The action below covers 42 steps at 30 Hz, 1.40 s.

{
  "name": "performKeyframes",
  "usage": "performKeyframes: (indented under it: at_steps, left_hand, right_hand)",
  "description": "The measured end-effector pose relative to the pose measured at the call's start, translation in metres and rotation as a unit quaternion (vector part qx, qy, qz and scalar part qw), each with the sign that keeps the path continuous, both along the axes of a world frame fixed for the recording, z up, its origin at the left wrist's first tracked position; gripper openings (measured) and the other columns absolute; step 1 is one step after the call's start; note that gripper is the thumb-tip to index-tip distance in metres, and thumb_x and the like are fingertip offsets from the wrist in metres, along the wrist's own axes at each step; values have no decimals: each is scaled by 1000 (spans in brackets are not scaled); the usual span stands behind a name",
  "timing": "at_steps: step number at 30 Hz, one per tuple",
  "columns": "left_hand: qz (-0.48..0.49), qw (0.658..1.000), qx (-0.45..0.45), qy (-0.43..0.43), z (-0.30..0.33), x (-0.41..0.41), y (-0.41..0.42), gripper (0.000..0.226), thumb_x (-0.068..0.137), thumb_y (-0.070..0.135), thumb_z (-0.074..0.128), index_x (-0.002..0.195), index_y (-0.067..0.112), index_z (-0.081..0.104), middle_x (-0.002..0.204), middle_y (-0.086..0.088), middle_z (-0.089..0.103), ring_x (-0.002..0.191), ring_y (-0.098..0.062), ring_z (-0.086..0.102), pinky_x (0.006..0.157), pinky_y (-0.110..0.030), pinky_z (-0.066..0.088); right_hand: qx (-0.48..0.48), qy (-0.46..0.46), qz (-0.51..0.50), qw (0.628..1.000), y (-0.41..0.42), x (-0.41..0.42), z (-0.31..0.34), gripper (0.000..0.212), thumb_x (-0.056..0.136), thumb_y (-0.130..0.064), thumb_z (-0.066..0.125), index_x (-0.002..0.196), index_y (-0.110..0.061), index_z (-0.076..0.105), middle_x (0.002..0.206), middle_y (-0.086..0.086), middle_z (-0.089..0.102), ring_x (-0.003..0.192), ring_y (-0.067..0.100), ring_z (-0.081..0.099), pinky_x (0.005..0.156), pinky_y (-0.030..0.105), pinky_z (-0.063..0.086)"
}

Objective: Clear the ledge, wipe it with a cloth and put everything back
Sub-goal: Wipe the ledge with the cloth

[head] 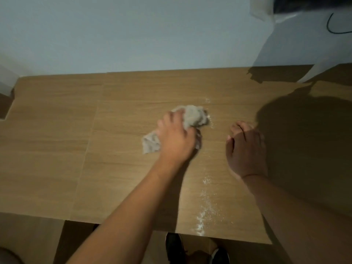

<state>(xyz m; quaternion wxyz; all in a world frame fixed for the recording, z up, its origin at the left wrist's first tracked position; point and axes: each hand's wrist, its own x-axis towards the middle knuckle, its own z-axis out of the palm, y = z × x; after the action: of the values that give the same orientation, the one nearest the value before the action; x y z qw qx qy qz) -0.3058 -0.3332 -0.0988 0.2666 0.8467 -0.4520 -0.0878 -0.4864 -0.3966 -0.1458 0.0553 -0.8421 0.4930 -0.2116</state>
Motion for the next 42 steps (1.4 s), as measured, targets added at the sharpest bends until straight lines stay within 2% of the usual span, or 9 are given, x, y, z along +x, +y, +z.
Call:
performKeyframes:
  at_steps: [4,7,10,15,18,25,28,36,42]
  left_hand:
    - [225,974,4,-35,11,107,-6,74,82,42,38,145,5,43,136,-27,46,125,-42,40,105,-42,26]
    - [274,958,85,-12,9,141,-15,61,93,32,47,147,6,38,143,-25,40,131,-43,35,108,-47,26]
    - [240,966,96,-27,-6,110,-34,63,90,36,45,145,5,42,138,-26,44,125,-44,39,102,-47,30]
    - [31,998,53,-6,-4,-11,-61,65,84,37,39,143,12,47,129,-15,49,112,-30,41,84,-34,23]
    - [18,999,16,44,5,-10,-64,65,85,38,37,146,15,43,133,-11,45,117,-25,37,92,-33,25]
    - [352,933,73,17,8,139,-72,55,96,33,49,144,6,43,147,-21,39,136,-40,34,109,-44,28]
    - [317,942,107,-7,5,121,-95,57,95,38,47,143,7,44,145,-22,42,133,-41,37,105,-45,32]
    - [-44,994,81,61,15,-17,-157,53,100,34,47,151,21,39,144,-9,41,131,-29,33,106,-40,28]
    - [90,994,-36,51,32,40,-109,52,96,28,50,147,16,44,140,-15,43,130,-32,35,109,-39,27]
  right_hand:
    - [16,27,5,999,-1,-2,3,30,96,-20,51,122,-8,60,131,15,56,125,33,50,108,48,35]
    - [60,20,-7,998,4,-1,12,30,95,-18,55,123,-9,58,133,12,53,130,30,45,113,49,32]
    - [56,14,-19,998,6,1,15,27,96,-15,53,121,-8,60,133,13,53,130,29,43,113,48,30]
    - [61,34,-22,997,5,1,15,29,97,-16,48,121,-6,61,133,16,54,129,32,44,111,52,35]
    - [72,39,-19,996,5,2,17,32,94,-16,53,123,-6,60,135,17,53,131,33,43,112,53,33]
    - [58,39,-33,997,7,3,15,40,96,-25,38,124,-8,61,135,14,53,133,28,38,114,49,29]
    - [67,49,-31,996,5,3,15,43,97,-26,35,127,-9,60,136,13,53,134,29,41,116,46,26]
    - [71,41,-35,996,5,4,16,42,95,-26,37,126,-10,61,138,12,53,133,29,43,115,47,27]
    - [64,39,-23,997,3,2,19,35,97,-20,43,124,-7,61,133,12,53,129,29,43,112,48,32]
